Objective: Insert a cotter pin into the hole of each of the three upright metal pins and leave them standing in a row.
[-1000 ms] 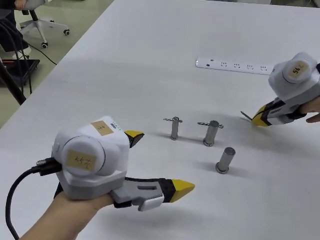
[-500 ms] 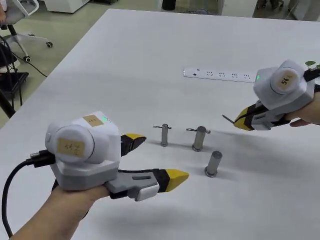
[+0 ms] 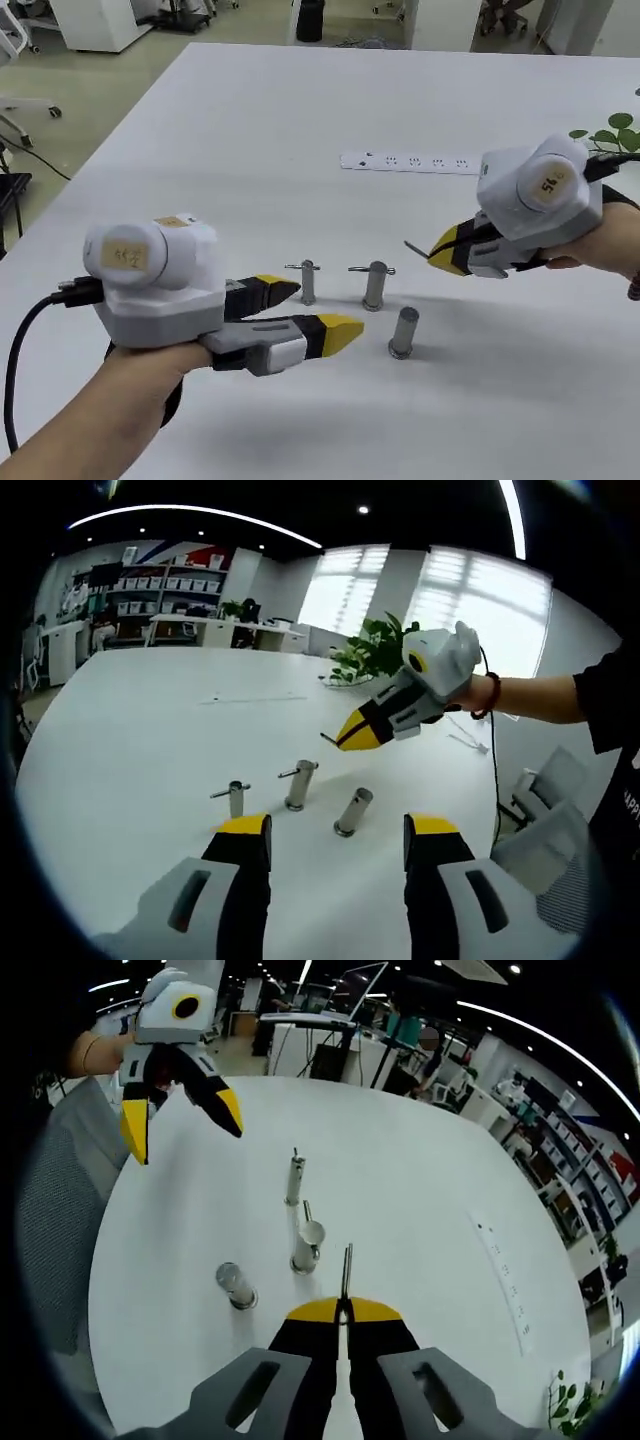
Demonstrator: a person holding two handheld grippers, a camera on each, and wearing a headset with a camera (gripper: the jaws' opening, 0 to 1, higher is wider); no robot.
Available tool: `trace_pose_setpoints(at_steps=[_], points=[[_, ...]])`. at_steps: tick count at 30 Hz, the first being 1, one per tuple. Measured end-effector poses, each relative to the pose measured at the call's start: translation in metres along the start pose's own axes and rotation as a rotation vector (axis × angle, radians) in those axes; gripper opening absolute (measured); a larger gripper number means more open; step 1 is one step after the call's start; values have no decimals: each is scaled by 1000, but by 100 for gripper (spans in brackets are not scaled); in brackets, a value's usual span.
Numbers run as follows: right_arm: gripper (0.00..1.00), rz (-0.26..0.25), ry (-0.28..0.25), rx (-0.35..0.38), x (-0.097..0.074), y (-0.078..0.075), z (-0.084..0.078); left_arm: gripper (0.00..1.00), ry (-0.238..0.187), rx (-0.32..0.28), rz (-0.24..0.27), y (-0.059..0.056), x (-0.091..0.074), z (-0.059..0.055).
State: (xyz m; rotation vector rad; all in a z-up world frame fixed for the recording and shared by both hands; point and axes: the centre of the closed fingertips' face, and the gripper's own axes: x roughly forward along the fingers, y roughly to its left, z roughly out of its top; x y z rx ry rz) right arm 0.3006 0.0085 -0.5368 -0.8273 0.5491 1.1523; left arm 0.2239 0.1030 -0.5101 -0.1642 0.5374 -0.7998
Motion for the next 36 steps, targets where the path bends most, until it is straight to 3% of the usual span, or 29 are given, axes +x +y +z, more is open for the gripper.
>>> trace_pose_setpoints(at_steps=[5, 13, 21, 26, 36], points=[[0, 16, -35, -52, -1, 13, 13, 42, 19, -56, -17, 0, 2, 1], [0, 45, -65, -129, -3, 32, 30, 38, 18, -143, -51, -5, 7, 4], [0, 72, -87, -227, -4, 52, 45, 31, 28, -173, -35, -5, 9, 3], [0, 92, -99, -293, -4, 65, 53, 27, 12, -215, -77, -13, 8, 7], [0, 105, -135, -327, -6, 76, 67, 16, -10, -249, -114, -20, 9, 12]])
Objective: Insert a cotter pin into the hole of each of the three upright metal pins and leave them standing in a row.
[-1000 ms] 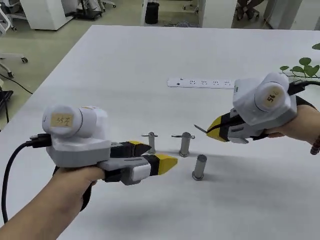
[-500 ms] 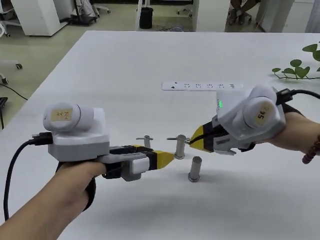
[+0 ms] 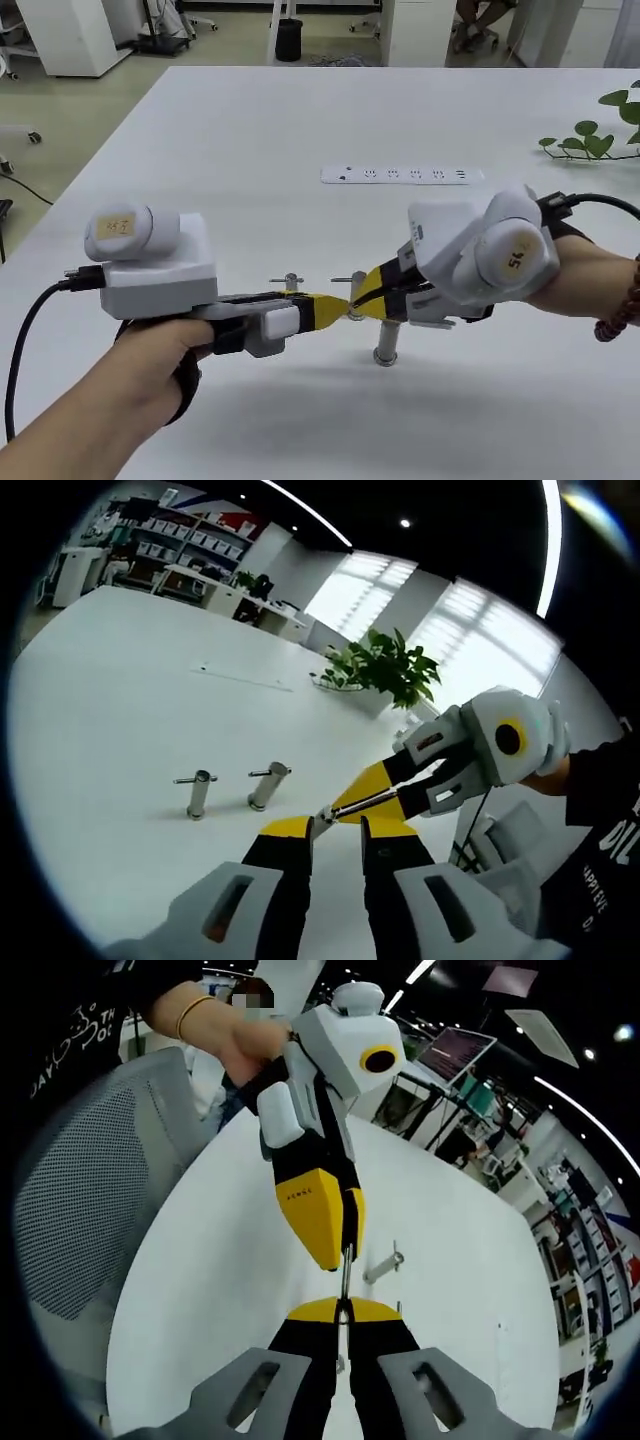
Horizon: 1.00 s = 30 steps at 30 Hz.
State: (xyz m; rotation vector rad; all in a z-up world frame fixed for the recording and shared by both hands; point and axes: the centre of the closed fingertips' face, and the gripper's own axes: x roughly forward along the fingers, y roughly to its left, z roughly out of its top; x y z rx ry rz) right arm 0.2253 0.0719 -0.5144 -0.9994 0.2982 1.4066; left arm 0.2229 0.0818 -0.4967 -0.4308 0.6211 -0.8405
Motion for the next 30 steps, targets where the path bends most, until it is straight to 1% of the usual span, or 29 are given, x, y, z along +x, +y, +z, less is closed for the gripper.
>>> trace_pose_setpoints(at_steps=[3, 7, 15, 16, 20, 24, 26, 27, 30], points=[[0, -5, -5, -9, 0, 0, 3, 12, -5, -8, -13, -2, 1, 0], [0, -13, -12, -12, -1, 0, 6, 8, -25, -21, -20, -4, 1, 3], [0, -14, -16, -18, -4, 1, 9, 2, -25, -36, -21, -3, 2, 3], [0, -13, -17, -18, -4, 1, 9, 2, -26, -50, -19, -3, 3, 3], [0, -16, -16, -14, -4, 1, 9, 0, -28, -57, -19, -2, 3, 2], [0, -15, -18, -1, -5, 1, 9, 0, -26, -44, -22, -3, 3, 2], [0, -13, -21, 17, -5, 2, 9, 0, -25, -16, -28, -3, 3, 1], [0, -13, -22, 25, -5, 2, 9, 0, -24, 22, -30, -4, 3, 1], [0, -11, -23, 26, -5, 3, 8, 0, -20, 44, -29, -5, 4, 0]])
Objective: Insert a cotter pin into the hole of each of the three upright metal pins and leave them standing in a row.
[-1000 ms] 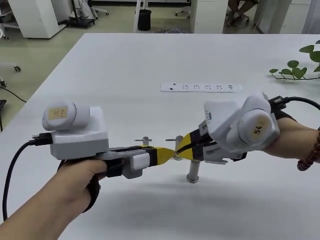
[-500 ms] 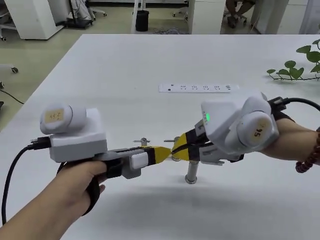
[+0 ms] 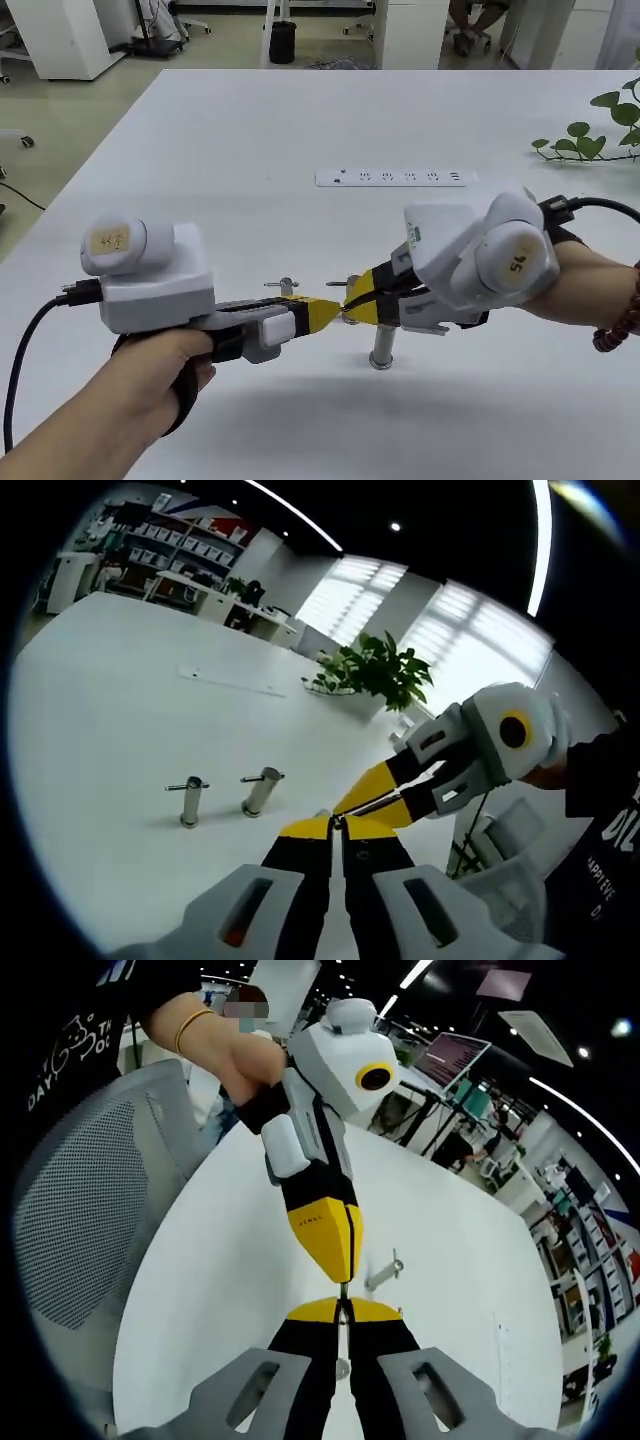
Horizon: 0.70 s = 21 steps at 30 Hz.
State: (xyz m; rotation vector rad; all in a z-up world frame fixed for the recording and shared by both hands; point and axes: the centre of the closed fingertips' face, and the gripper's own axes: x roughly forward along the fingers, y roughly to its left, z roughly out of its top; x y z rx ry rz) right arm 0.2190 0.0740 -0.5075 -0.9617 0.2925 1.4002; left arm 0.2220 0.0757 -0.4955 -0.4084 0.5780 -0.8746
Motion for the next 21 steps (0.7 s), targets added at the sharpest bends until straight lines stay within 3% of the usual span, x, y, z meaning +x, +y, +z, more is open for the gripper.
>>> trace_pose_setpoints(at_steps=[3, 8, 14, 21], points=[[0, 4, -5, 8, -1, 1, -1, 0, 0, 8, -3, 0, 0, 0], [0, 19, -21, 57, -3, 2, -2, 0, 7, 74, -16, -4, 1, -2], [0, 41, -54, 182, -4, 5, -5, 0, 20, 122, -30, -4, 1, -5], [5, 82, -99, 386, -6, 11, -9, 0, 45, 234, -49, -3, -4, -12]])
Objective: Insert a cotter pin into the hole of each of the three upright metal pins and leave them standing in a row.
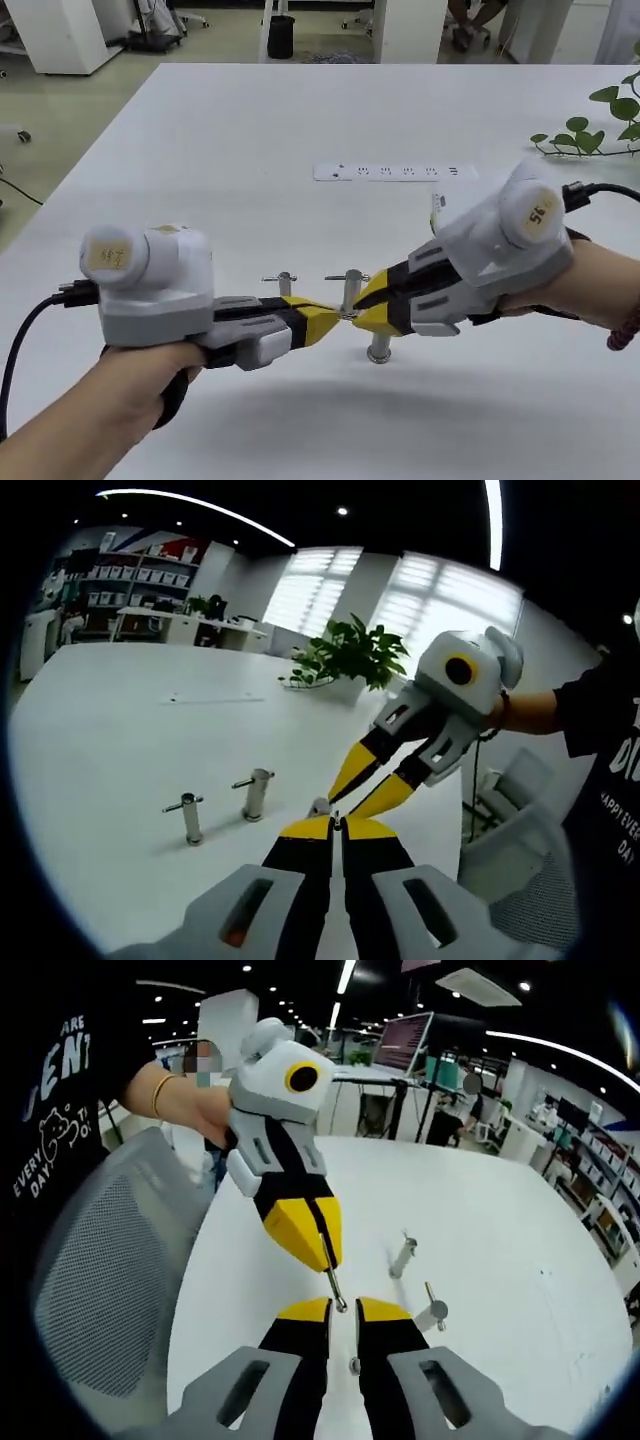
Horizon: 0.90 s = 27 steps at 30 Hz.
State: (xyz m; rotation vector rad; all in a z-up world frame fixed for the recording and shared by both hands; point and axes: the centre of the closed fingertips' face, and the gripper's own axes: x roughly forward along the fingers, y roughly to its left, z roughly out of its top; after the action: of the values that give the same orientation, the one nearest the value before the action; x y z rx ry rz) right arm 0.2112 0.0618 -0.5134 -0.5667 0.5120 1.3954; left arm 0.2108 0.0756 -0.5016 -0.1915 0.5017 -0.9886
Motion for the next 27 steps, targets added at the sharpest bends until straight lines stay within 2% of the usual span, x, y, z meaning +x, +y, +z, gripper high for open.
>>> trace_pose_setpoints(at_steps=[2, 6, 10, 15, 19, 22, 27], points=[[6, 16, -12, 68, -1, 2, -1, 0, 2, 6, -1, 1, -1, -2], [6, 40, -42, 148, -2, 7, -2, 0, 9, 23, -6, 3, -3, -9], [7, 80, -66, 228, -2, 13, -3, 0, -6, 50, -26, 1, -6, -11], [8, 104, -94, 269, -4, 18, -5, 0, 0, 110, -49, -3, -9, -16], [9, 123, -113, 285, -5, 21, -6, 0, -14, 133, -85, -11, -12, -16], [9, 159, -129, 299, -6, 27, -5, 0, -16, 148, -102, -14, -13, -17], [9, 188, -142, 310, -7, 33, -6, 0, -17, 161, -130, -20, -14, -17]])
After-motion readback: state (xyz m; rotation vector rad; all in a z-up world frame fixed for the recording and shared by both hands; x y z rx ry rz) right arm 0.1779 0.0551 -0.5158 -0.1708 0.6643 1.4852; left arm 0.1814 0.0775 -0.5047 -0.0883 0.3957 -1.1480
